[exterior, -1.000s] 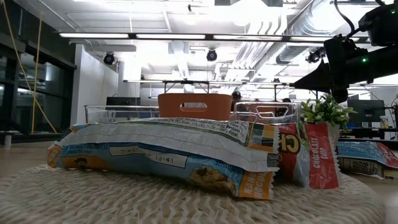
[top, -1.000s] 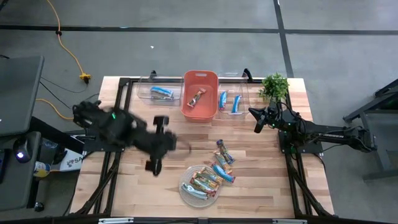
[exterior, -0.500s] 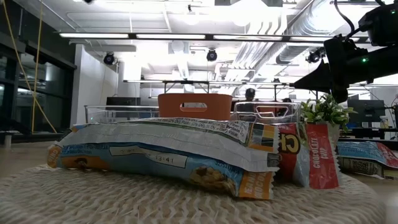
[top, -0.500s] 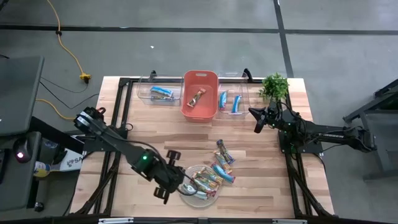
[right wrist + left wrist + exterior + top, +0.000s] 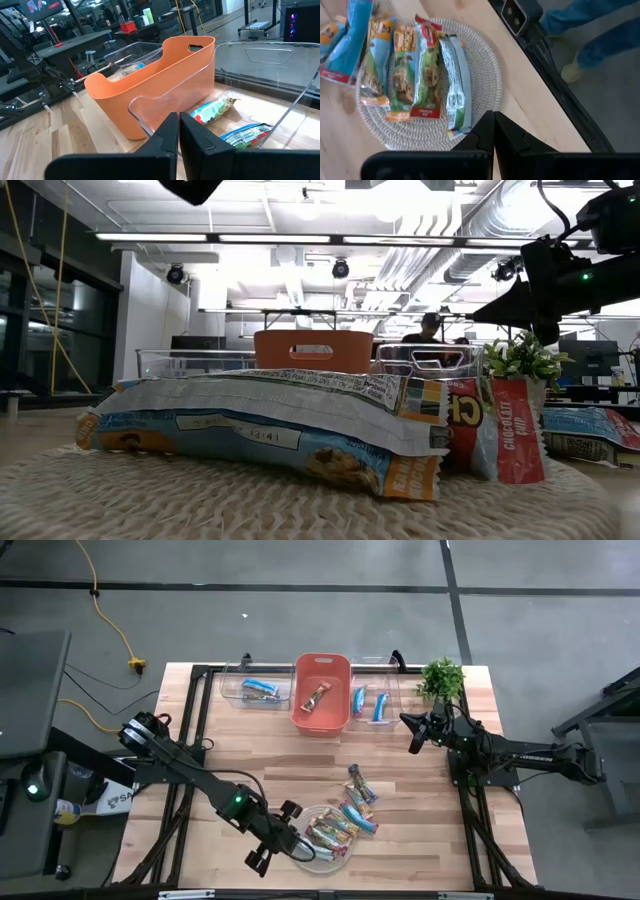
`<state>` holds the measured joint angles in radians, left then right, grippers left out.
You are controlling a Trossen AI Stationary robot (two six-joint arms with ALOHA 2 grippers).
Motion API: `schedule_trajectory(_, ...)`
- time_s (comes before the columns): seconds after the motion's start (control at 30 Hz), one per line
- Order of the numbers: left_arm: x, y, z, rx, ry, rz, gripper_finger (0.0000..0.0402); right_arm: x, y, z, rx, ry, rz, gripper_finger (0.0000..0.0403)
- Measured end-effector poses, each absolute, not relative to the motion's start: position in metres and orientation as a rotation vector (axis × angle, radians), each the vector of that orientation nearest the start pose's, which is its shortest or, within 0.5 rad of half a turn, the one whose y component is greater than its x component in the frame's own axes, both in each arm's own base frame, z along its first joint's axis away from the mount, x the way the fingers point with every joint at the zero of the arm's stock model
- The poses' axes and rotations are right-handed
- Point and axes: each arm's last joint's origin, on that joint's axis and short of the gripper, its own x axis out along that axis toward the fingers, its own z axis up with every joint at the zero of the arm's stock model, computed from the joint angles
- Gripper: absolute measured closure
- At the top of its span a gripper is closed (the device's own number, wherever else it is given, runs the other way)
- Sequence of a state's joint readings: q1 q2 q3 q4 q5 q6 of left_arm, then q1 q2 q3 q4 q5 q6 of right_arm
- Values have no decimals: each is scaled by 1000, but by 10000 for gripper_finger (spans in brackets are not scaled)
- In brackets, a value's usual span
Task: Pick and place Granola Bars by type
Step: Put the yellow granola bar into the orange bin
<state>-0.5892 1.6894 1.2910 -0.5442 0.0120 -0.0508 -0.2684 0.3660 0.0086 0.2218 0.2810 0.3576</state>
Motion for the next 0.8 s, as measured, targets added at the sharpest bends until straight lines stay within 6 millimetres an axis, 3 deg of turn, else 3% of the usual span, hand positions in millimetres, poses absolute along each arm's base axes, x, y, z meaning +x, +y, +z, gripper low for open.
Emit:
schedule_trajectory(0.33, 313, -209, 223, 276, 902, -536, 381, 112, -39, 156, 347, 32, -567, 402)
schedule_trajectory(0.5, 321, -207, 208, 276, 938, -522, 317, 112, -39, 156, 347, 33, -566, 402)
schedule_trajectory(0.8, 326, -200, 206, 314, 938, -491, 194, 112, -39, 156, 347, 37, -567, 402)
